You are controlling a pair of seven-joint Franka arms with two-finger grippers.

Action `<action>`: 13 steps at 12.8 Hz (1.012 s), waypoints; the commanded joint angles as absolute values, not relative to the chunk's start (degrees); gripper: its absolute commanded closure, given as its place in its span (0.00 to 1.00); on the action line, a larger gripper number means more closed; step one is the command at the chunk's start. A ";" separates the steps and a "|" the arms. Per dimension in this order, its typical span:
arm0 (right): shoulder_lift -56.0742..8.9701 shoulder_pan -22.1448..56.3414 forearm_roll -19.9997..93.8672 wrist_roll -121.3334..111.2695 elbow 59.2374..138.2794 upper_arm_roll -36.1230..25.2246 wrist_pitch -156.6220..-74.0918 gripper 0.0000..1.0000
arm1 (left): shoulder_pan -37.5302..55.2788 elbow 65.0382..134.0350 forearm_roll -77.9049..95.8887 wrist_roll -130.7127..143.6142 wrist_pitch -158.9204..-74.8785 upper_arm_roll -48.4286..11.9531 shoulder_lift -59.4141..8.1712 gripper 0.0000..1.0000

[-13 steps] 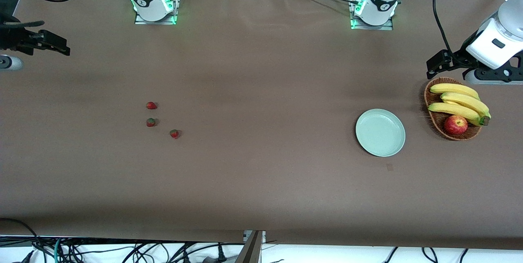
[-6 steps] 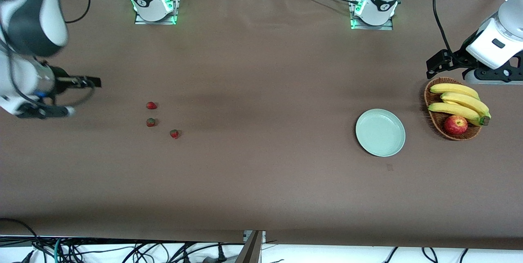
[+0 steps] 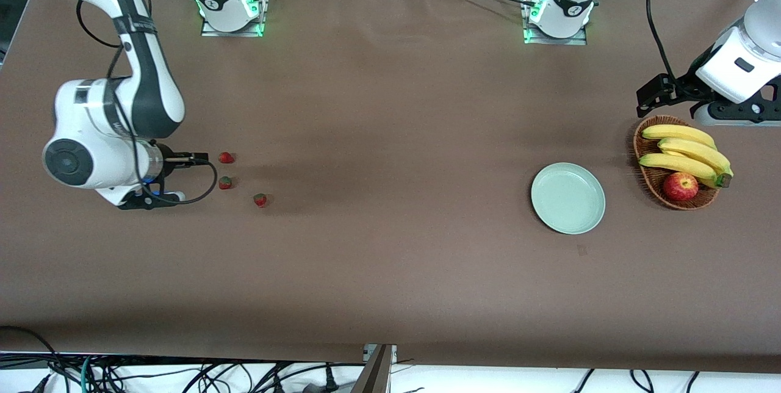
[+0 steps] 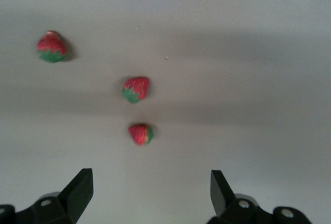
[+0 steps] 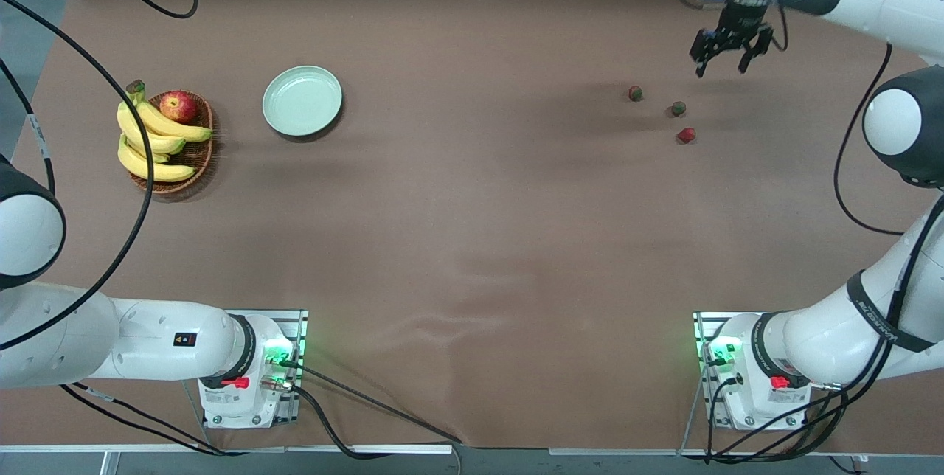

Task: Collect all strawberries into plate
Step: 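Reach the right gripper down and grasp a red strawberry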

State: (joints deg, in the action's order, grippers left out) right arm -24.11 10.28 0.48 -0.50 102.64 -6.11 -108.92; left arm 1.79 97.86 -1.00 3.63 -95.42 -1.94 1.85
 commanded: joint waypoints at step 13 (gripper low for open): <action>-23.47 9.93 1.32 -0.09 126.12 -3.16 -140.10 0.70 | 1.93 95.98 0.35 2.46 -93.96 -1.85 1.05 0.00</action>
State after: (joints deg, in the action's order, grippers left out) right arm -24.29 10.28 0.51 -0.18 124.65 -3.67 -138.85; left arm 1.83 97.84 -0.94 3.62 -95.41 -2.08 1.82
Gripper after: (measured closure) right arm 0.185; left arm 0.000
